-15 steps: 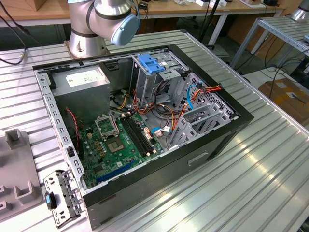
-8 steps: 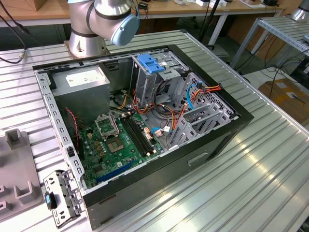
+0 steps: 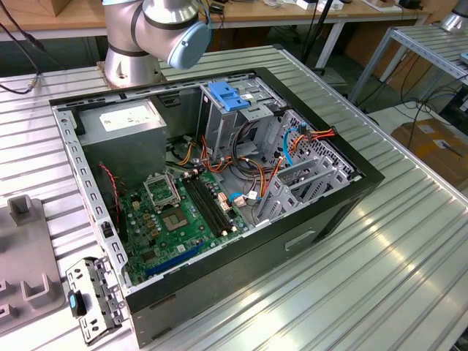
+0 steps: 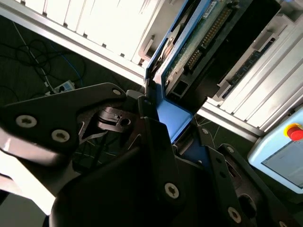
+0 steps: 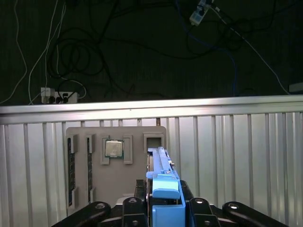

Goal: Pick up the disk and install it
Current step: 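Pick up the disk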

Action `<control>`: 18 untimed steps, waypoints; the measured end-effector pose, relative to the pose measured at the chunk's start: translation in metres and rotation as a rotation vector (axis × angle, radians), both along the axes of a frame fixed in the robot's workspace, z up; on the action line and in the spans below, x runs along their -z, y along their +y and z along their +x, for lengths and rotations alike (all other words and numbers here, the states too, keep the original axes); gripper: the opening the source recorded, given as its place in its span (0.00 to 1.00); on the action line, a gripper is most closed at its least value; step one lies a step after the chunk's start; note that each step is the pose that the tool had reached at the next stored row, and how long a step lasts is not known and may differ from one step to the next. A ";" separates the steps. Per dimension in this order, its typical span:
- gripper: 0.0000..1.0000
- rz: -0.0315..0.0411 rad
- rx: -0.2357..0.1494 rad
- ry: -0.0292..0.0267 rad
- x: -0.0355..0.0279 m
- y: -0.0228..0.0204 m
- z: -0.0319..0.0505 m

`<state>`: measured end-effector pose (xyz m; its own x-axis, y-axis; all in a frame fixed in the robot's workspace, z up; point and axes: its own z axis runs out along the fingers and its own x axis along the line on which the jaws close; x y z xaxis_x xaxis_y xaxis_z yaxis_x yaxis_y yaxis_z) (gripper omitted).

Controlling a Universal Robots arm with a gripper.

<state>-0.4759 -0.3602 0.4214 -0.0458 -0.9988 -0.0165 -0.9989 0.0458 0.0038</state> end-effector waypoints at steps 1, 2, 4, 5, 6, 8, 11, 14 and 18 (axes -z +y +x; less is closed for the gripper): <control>0.37 0.0000 0.000 0.0000 -0.0005 0.0000 0.0000; 0.37 0.0000 0.000 0.0001 -0.0016 0.0000 0.0000; 0.37 0.0000 0.000 0.0001 -0.0033 0.0000 0.0000; 0.37 0.0000 0.000 0.0002 -0.0041 0.0000 0.0000; 0.37 0.0000 0.000 0.0003 -0.0052 0.0000 0.0000; 0.37 0.0000 0.000 0.0003 -0.0106 0.0000 0.0000; 0.37 0.0000 0.000 0.0013 -0.0255 0.0000 0.0000; 0.37 0.0000 0.000 0.0016 -0.0293 0.0000 0.0000; 0.37 -0.0001 0.000 0.0024 -0.0356 0.0000 0.0000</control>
